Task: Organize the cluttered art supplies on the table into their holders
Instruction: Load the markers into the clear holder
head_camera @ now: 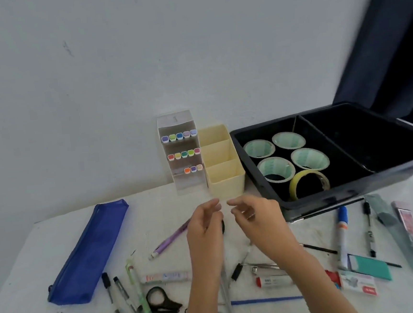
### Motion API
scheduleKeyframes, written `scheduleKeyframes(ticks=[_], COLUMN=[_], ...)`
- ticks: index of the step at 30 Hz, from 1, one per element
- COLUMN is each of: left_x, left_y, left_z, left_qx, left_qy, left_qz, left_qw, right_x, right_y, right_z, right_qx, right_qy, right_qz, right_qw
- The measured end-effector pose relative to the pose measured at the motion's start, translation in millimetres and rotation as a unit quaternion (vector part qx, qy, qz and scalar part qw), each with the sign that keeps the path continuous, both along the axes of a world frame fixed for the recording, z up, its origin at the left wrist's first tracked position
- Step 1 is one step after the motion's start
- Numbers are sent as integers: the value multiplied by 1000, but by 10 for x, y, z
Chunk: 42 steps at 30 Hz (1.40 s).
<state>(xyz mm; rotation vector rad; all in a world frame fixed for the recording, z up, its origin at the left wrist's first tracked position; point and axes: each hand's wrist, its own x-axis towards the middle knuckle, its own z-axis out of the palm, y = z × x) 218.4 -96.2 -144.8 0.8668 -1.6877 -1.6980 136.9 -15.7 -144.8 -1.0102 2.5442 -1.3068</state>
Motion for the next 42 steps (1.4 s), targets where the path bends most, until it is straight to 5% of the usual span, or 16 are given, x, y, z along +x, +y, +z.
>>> scheduleKeyframes(ticks=[10,16,20,29,37,42], left_x=[45,14,-56,-173,-302,-302], left_y=[668,992,1206,1929,2361,2446], left_z=[-158,-205,-268,-460,-738,-722], left_qx=[32,11,-11,-197,-413,-358], left_qy=[-24,-36,-60,-188,-279,-224], left_qz=[-83,-116,-129,-148,3,31], left_qw=[996,993,990,951,867,906], right_x=[-25,-203,-281,-331,-389,-367], right_y=[872,1569,1932,2278,2507,2613], right_z=[-178,-192,-188,-375,-482,-443], right_qx=[65,209,286,264,141,-26], right_qy=[-54,-46,-92,-39,-62,-177], right_qz=[-93,-161,-109,-50,-80,-88], right_qw=[992,964,947,963,985,980])
